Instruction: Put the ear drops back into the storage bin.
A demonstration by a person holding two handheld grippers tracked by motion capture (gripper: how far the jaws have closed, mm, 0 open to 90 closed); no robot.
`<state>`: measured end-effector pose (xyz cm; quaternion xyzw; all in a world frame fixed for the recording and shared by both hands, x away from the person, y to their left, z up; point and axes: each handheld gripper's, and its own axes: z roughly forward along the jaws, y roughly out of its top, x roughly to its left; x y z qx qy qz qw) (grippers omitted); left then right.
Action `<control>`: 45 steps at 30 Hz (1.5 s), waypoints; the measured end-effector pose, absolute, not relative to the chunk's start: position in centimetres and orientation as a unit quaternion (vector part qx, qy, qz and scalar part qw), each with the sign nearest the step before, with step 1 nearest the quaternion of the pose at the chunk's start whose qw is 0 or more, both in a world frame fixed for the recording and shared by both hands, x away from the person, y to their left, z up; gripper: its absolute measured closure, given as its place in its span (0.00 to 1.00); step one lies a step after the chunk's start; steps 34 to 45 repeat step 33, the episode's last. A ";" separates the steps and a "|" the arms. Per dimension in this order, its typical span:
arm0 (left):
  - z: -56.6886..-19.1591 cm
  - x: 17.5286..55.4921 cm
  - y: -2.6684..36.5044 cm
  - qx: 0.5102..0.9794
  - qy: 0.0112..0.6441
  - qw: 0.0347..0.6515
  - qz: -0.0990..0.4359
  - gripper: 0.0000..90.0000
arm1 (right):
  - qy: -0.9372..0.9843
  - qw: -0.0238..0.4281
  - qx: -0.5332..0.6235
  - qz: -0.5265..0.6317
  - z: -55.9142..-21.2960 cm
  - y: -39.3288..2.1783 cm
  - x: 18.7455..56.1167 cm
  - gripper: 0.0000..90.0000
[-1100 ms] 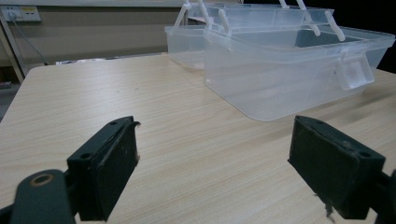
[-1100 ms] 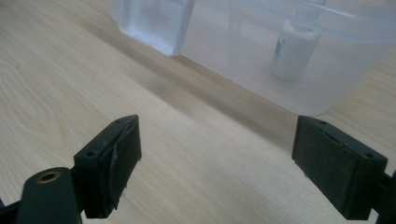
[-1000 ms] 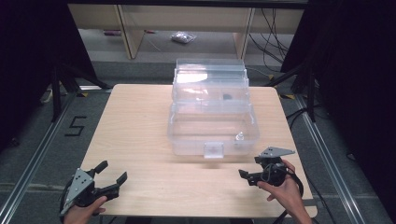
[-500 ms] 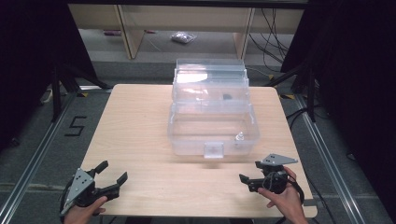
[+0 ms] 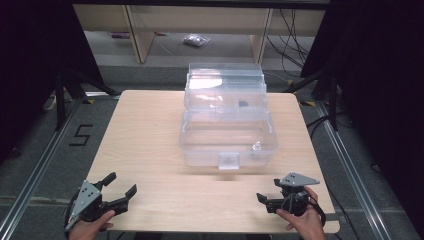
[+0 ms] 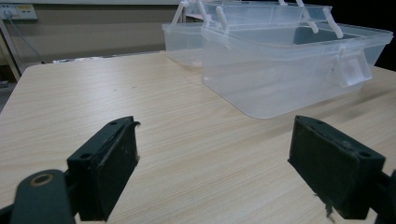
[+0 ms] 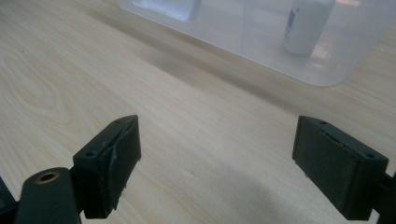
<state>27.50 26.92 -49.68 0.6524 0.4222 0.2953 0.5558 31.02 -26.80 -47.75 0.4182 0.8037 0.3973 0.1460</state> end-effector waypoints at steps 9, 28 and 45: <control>-49.6 27.4 26.9 0.654 0.424 0.553 0.295 0.16 | 0.797 0.132 0.431 0.402 -48.7 -27.3 30.4 0.18; -49.6 27.5 26.9 0.656 0.422 0.552 0.296 0.16 | 0.806 0.119 0.435 0.383 -49.3 -26.7 29.2 0.18; -49.7 27.5 26.9 0.654 0.420 0.556 0.295 0.16 | 0.810 0.124 0.426 0.382 -49.4 -26.8 29.4 0.18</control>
